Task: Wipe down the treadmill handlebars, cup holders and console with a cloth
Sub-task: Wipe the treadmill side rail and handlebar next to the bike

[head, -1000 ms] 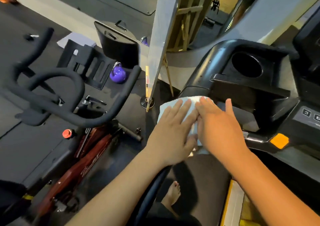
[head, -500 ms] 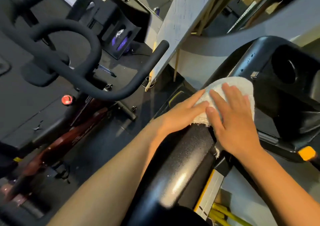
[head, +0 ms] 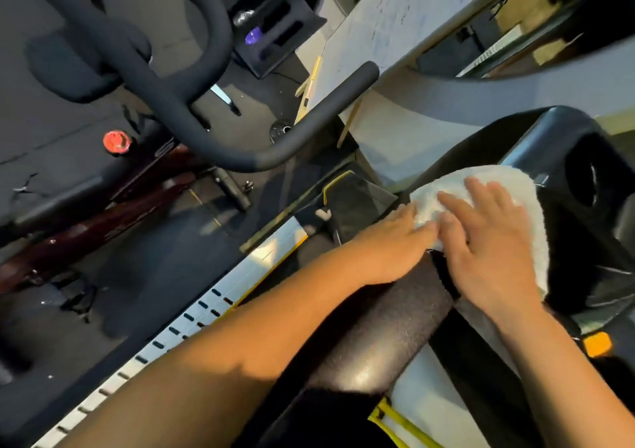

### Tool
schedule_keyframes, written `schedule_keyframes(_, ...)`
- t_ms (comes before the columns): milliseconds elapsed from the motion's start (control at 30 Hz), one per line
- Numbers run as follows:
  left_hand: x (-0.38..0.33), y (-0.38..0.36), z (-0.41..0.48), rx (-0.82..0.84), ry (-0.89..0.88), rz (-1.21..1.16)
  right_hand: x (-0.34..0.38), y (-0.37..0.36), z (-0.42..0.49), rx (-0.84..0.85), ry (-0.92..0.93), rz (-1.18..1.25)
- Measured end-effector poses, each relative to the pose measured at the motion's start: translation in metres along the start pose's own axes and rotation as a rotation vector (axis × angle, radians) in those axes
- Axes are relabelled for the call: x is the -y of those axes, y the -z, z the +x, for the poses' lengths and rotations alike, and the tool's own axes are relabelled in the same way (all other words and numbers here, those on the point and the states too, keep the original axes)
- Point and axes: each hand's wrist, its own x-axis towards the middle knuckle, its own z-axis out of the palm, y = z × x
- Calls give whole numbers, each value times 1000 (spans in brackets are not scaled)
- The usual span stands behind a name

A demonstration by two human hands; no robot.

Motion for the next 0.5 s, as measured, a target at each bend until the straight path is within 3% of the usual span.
schedule_keyframes(100, 24, 1, -4, -18, 5, -179, 16, -11, 6, 10, 93, -223)
schedule_keyframes(200, 38, -1, -2, -11, 18, -241, 20, -12, 26, 46, 120, -297)
schedule_keyframes(367, 18, -9, -1, -70, 30, -146, 10, -12, 14, -121, -13, -70)
schedule_keyframes(500, 2, -18, -12, -122, -114, -53, 2, -16, -50, -233, -121, 159)
